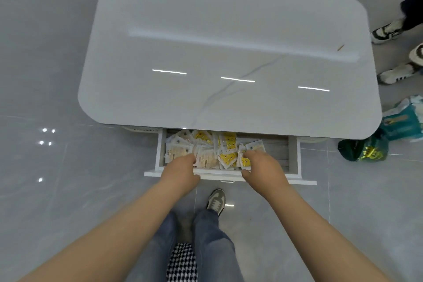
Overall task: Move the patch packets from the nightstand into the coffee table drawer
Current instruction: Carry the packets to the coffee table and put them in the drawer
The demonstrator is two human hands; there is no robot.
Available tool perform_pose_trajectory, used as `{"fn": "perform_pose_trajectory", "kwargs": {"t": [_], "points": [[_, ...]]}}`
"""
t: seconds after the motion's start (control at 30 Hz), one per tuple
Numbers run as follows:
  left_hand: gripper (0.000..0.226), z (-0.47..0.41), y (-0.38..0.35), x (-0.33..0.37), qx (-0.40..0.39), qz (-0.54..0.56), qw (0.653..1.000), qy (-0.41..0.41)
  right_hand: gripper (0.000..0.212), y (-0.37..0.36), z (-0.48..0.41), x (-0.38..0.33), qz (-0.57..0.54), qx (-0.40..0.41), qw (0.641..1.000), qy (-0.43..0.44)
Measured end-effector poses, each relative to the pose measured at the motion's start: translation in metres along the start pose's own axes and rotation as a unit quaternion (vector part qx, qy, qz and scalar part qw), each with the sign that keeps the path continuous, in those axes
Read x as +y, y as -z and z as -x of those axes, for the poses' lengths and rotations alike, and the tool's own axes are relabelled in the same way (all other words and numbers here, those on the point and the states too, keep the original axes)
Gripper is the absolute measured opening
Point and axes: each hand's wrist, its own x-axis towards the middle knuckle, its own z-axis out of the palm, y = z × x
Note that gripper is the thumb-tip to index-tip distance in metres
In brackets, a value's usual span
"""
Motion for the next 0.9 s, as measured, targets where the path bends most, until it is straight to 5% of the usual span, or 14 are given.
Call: {"fn": "perform_pose_trajectory", "kwargs": {"t": [0.5, 0.9], "points": [[0.047, 0.136, 0.072, -0.093, 0.091, 0.092, 0.988, 0.086, 0.042, 0.061, 0.060, -0.173, 0.090, -0.019, 0.980, 0.174], [0.044, 0.201, 0.166, -0.244, 0.175, 0.125, 0.968, 0.126, 0.040, 0.045, 0.070, -0.373, 0.146, -0.030, 0.953, 0.263]]}}
